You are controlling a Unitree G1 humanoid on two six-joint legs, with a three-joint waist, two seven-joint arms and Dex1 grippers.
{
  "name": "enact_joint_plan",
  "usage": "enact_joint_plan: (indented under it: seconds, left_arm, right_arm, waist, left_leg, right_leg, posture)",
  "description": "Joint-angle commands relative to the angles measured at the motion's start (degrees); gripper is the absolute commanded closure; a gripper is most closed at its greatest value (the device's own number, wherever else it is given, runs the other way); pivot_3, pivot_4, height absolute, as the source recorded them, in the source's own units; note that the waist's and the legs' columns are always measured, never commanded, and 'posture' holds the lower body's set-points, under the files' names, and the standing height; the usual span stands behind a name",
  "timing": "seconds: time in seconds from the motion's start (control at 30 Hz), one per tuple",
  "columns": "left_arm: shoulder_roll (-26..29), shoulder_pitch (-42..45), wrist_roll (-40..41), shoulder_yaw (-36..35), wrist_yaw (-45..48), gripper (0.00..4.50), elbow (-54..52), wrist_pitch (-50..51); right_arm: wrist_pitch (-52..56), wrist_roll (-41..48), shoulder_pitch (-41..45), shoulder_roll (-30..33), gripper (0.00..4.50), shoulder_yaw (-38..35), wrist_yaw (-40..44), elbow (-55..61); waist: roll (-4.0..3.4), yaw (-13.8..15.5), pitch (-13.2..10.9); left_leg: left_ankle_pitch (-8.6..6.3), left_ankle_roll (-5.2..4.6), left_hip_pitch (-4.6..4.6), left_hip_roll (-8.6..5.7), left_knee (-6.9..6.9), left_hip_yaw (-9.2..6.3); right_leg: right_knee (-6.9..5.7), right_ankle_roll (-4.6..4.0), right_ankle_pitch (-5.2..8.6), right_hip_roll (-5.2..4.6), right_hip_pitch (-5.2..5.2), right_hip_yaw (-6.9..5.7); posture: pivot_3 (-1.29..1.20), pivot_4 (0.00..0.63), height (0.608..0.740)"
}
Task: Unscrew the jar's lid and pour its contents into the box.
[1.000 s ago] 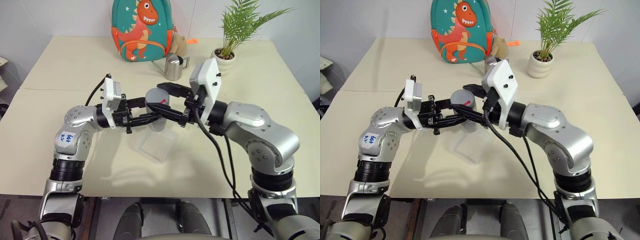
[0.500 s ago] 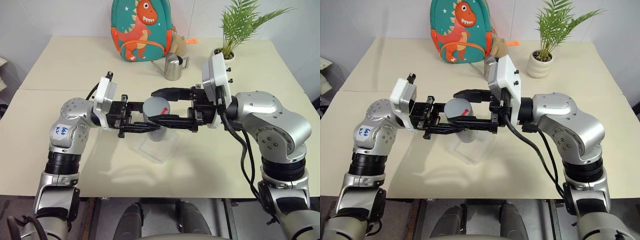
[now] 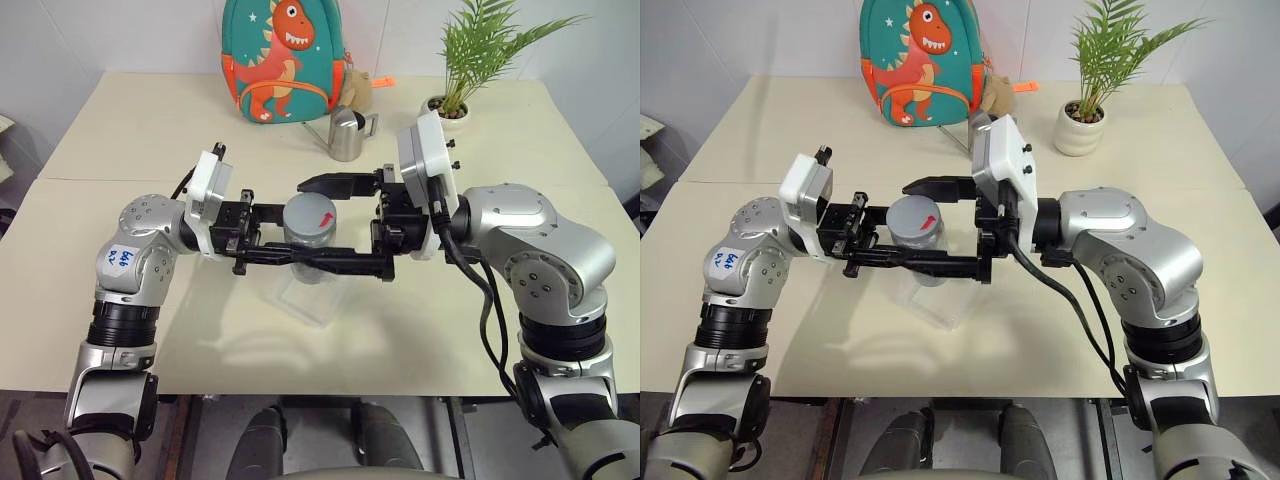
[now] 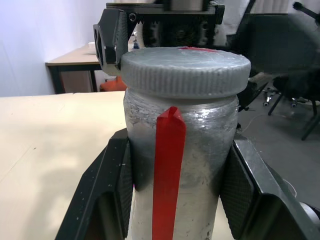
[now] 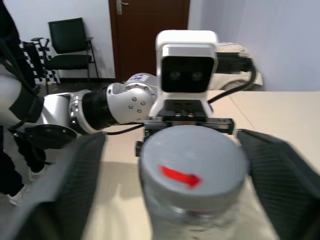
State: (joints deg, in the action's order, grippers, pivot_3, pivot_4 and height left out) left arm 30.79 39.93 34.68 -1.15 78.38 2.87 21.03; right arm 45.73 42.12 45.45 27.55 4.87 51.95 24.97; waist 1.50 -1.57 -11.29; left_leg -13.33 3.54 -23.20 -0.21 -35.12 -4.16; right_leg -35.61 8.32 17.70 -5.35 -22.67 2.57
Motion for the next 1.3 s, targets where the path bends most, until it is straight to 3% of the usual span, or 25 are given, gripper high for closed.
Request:
enact_joint_plan:
  seconds: [0.03, 0.57, 1.3]
  left_arm:
    - [1.3, 1.1, 1.1, -1.0, 0.0, 2.56, -2.4, 0.6]
    - [2.6, -1.1, 0.8, -0.6, 2.0, 2.56, -4.4, -0.3]
    - [0.5, -0.5, 0.2, 0.0, 0.3, 2.56, -3.0, -2.1]
  right_arm:
    - [-1.7, 0.7, 0.8, -0.6, 0.02, 0.4, 0.5, 1.3]
    - [-4.1, -1.2, 3.0, -0.6, 0.02, 0.5, -1.3, -1.3]
    - [-0.7, -1.5, 2.3, -6.3, 0.02, 3.8, -9.7, 0.5]
  waist:
    - [0.00, 0.0, 0.0]
    - [0.00, 0.0, 0.0]
    - [-0.01, 0.0, 0.0]
  left_leg:
    - [0.00, 0.00, 0.00, 0.00, 0.00, 0.00]
    - [0.00, 0.00, 0.00, 0.00, 0.01, 0.00]
    - [0.00, 0.00, 0.00, 0.01, 0.01, 0.00]
  right_leg:
    - [0.00, 0.00, 0.00, 0.00, 0.00, 0.00]
    - [-0.01, -0.01, 0.00, 0.00, -0.01, 0.00]
    - [-0.02, -0.01, 0.01, 0.00, -0.02, 0.00]
  posture:
    - [0.00, 0.150, 0.740]
    - [0.00, 0.150, 0.740]
    - [0.00, 0.150, 0.740]
